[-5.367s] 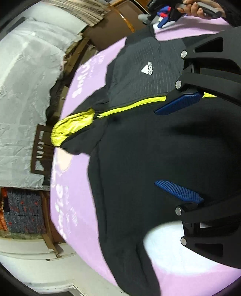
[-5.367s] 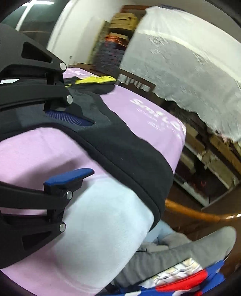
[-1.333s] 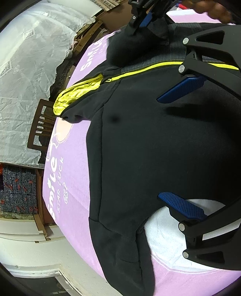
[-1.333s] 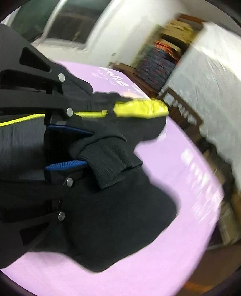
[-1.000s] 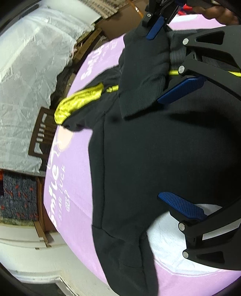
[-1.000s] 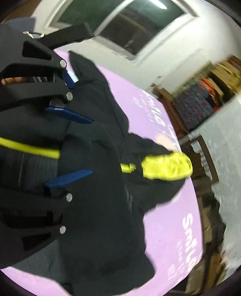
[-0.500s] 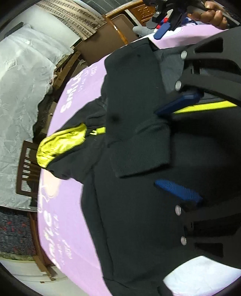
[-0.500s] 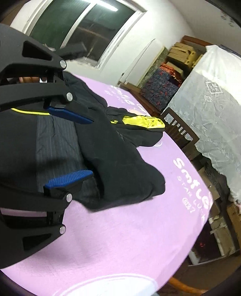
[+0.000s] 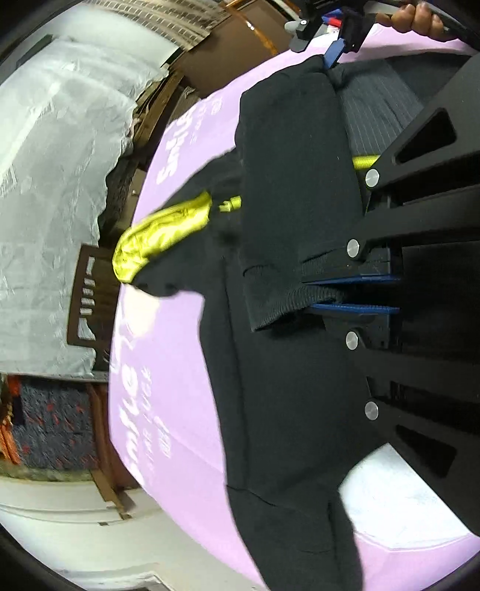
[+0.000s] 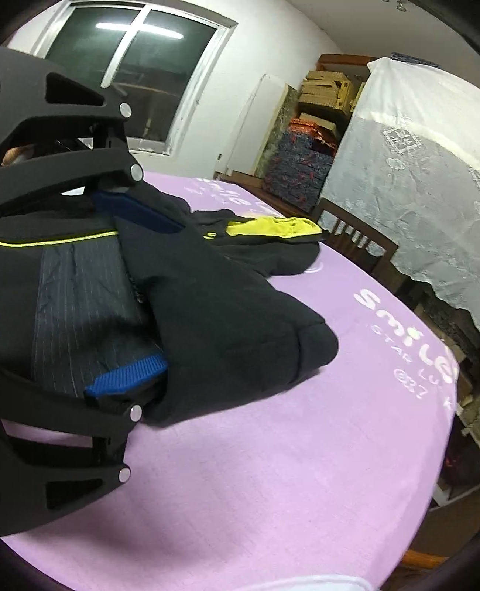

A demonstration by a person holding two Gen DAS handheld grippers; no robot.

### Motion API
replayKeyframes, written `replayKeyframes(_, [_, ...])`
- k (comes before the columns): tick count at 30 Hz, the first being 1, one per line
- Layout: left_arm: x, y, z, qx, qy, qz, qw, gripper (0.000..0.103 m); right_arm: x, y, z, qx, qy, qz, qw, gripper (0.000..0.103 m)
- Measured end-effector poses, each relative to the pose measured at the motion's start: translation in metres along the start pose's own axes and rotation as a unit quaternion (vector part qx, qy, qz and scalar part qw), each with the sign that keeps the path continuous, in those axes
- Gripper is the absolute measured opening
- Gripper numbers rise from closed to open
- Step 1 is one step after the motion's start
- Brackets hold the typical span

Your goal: Fold large clothes

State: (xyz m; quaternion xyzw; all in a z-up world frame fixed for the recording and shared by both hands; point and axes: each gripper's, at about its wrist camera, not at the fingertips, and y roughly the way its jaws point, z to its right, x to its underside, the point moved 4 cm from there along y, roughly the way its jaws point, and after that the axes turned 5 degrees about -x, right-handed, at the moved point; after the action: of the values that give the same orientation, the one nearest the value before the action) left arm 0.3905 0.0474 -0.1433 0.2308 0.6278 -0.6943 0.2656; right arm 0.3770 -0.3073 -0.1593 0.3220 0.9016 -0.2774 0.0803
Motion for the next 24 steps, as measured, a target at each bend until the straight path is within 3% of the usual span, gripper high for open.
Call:
replayKeyframes(3, [0.005,0.006,-0.001,-0.006,0.01,-0.012,0.9999,0.01,0.004,0.004,0.004,0.025,-0.014,0.001,1.0,0.063])
replayKeyframes(5, [0.006,0.006,0.0,-0.017,0.024,-0.012,0.9995,0.012,0.003,0.006,0.013,0.036,0.0,0.005,0.999,0.052])
replayKeyframes(7, [0.007,0.005,-0.001,-0.029,0.034,-0.015,0.9989,0.017,0.001,0.004,0.026,0.044,0.019,0.01,0.999,0.031])
replayKeyframes(9, [0.008,0.0,-0.003,-0.042,0.038,-0.018,0.9982,0.022,-0.001,0.003,0.035,0.033,0.039,0.008,0.999,0.024])
replayKeyframes(11, [0.008,-0.013,-0.008,-0.055,0.037,-0.01,0.9977,0.03,0.0,0.0,0.041,0.023,0.047,0.0,0.999,0.024])
replayKeyframes(13, [0.006,-0.029,-0.009,-0.055,0.034,0.01,0.9979,0.037,0.002,-0.006,0.038,0.035,0.036,-0.003,0.999,0.035])
replayKeyframes(15, [-0.001,-0.039,-0.006,-0.042,0.027,0.026,0.9984,0.04,0.007,-0.018,0.03,0.038,0.016,-0.004,0.999,0.039])
replayKeyframes(19, [-0.015,-0.035,0.036,0.014,0.057,0.032,0.9978,0.042,0.002,-0.039,0.003,0.079,-0.053,0.044,0.995,0.039])
replayKeyframes(24, [-0.019,-0.005,0.076,0.03,0.084,0.03,0.9955,0.045,-0.028,-0.006,-0.037,0.085,-0.11,0.056,0.989,0.027])
